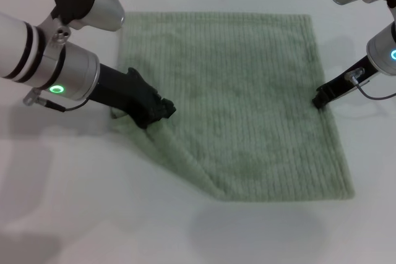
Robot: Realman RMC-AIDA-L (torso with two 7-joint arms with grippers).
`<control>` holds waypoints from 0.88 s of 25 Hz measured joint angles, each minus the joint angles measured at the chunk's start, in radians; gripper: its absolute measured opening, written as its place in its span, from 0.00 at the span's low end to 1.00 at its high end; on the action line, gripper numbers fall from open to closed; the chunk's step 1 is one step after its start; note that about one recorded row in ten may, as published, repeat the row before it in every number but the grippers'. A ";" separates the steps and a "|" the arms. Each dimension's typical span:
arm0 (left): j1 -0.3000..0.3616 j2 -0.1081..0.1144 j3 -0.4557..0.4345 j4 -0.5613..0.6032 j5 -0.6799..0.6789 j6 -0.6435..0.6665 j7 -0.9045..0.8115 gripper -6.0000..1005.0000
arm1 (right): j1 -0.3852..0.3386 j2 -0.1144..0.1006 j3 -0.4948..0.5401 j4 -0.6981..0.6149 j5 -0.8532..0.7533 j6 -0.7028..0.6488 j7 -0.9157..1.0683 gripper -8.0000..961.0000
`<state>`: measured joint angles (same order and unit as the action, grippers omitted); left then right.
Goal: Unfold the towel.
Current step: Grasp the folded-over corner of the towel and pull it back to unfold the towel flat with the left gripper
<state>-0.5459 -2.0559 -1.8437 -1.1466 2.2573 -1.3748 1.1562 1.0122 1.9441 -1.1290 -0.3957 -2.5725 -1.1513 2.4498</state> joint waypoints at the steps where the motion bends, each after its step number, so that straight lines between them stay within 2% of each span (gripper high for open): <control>1: 0.001 0.000 -0.003 -0.001 0.001 -0.008 0.001 0.05 | 0.000 0.000 0.000 0.000 0.000 -0.001 0.000 0.01; 11: 0.067 -0.002 -0.011 -0.105 -0.020 -0.096 0.046 0.05 | 0.003 -0.001 0.000 0.000 -0.009 -0.001 0.003 0.01; 22: 0.094 -0.003 -0.011 -0.137 -0.053 -0.156 0.091 0.05 | 0.003 0.000 0.000 0.000 -0.011 0.000 0.007 0.01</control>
<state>-0.4522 -2.0585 -1.8548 -1.2840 2.2046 -1.5306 1.2476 1.0155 1.9443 -1.1290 -0.3958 -2.5833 -1.1511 2.4566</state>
